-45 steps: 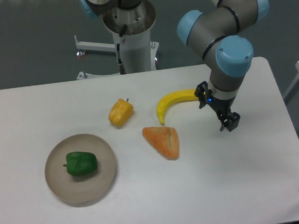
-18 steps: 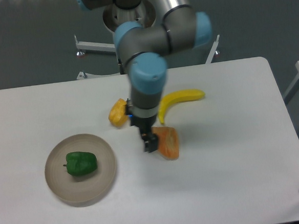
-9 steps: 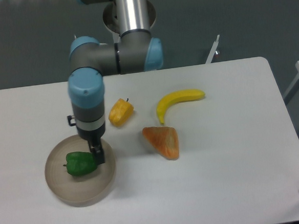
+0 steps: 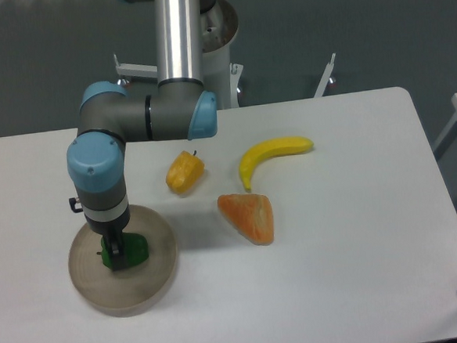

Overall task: Pick up the green pepper from the plate
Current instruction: 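Lower the gripper and close it on the green pepper, then lift the green pepper up off the plate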

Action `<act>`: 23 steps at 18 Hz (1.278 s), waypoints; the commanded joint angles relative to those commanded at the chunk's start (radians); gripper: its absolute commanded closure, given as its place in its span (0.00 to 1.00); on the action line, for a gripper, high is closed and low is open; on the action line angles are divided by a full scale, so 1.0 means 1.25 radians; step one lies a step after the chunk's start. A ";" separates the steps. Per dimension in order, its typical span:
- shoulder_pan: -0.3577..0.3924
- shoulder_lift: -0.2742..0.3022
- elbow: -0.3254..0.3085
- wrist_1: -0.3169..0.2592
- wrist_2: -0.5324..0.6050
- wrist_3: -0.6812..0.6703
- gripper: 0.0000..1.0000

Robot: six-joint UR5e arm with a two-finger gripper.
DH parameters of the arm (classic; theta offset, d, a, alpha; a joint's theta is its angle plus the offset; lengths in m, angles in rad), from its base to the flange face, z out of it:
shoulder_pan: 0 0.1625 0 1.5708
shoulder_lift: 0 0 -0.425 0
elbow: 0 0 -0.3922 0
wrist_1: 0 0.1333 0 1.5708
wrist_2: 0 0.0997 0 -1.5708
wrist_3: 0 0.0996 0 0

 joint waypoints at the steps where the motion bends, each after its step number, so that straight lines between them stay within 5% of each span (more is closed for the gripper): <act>1: 0.000 -0.006 -0.001 0.000 0.002 0.001 0.00; 6: 0.000 -0.020 -0.001 0.002 0.004 -0.002 0.02; 9: 0.000 -0.011 -0.004 0.000 0.002 -0.004 0.65; 10: -0.001 0.001 -0.006 0.000 -0.001 -0.005 0.75; 15: 0.011 0.092 -0.002 -0.020 0.032 -0.076 0.75; 19: 0.108 0.158 0.002 -0.105 0.042 -0.072 0.76; 23: 0.187 0.180 0.001 -0.128 0.042 -0.079 0.76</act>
